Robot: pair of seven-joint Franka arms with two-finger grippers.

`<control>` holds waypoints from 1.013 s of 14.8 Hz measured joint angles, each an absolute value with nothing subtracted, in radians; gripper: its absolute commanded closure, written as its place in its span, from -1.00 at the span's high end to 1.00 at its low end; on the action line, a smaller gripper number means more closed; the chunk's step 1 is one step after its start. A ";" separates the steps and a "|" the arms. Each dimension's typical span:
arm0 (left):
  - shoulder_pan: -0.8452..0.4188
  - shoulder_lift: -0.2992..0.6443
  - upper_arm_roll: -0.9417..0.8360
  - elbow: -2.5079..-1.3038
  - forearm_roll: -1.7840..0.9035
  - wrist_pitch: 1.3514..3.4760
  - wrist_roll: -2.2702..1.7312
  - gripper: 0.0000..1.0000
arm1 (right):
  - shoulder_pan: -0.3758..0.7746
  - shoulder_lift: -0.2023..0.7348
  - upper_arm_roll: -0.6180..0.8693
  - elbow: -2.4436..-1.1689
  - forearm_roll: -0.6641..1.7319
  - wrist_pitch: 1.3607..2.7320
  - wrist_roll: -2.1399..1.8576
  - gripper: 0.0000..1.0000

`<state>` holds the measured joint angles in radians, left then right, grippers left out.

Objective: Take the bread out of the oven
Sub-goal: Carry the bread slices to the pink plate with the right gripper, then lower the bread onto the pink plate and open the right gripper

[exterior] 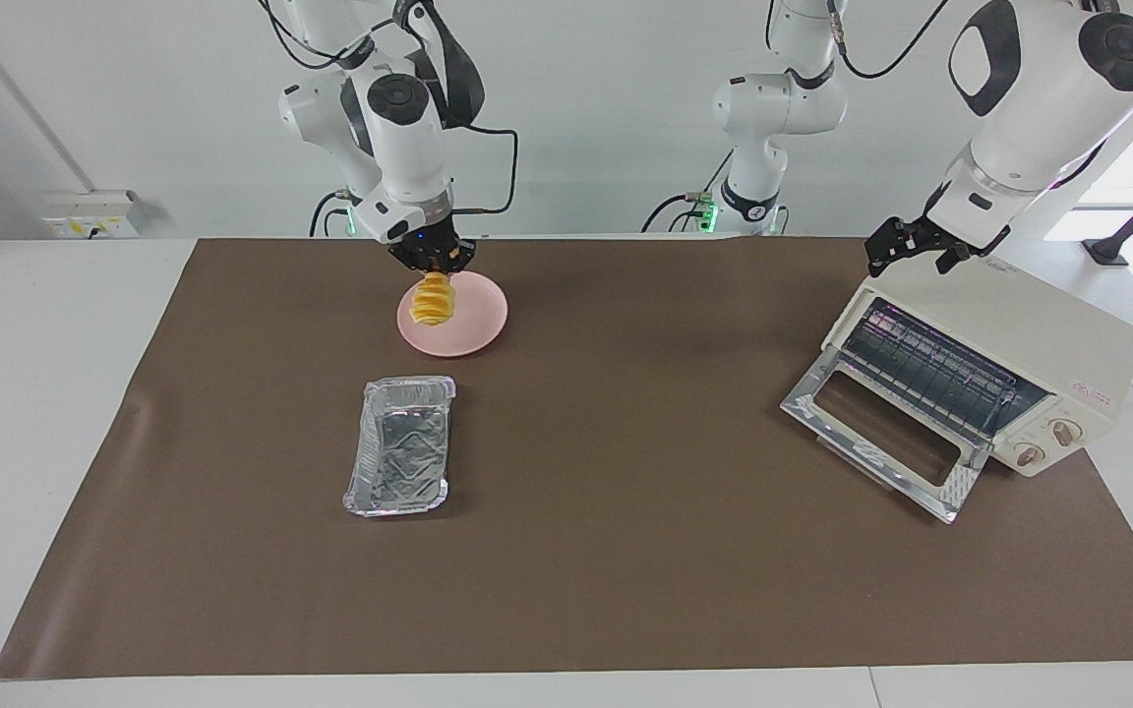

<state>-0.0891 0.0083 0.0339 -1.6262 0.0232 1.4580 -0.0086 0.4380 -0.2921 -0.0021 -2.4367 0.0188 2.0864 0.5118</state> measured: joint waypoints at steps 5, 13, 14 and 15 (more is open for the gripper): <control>-0.089 0.008 0.034 -1.626 0.023 1.458 -0.009 1.00 | 0.438 -0.261 -0.002 -2.501 0.019 2.185 0.485 -0.60; -0.089 0.008 0.034 -1.626 0.023 1.458 -0.009 1.00 | 0.455 -0.205 0.003 -2.555 0.019 2.283 0.473 -0.19; -0.089 0.008 0.034 -1.626 0.023 1.458 -0.009 1.00 | 0.455 -0.204 0.003 -2.561 0.019 2.291 0.473 -0.16; -0.089 0.008 0.034 -1.626 0.023 1.458 -0.009 1.00 | 0.455 -0.203 0.003 -2.566 0.019 2.295 0.473 -0.16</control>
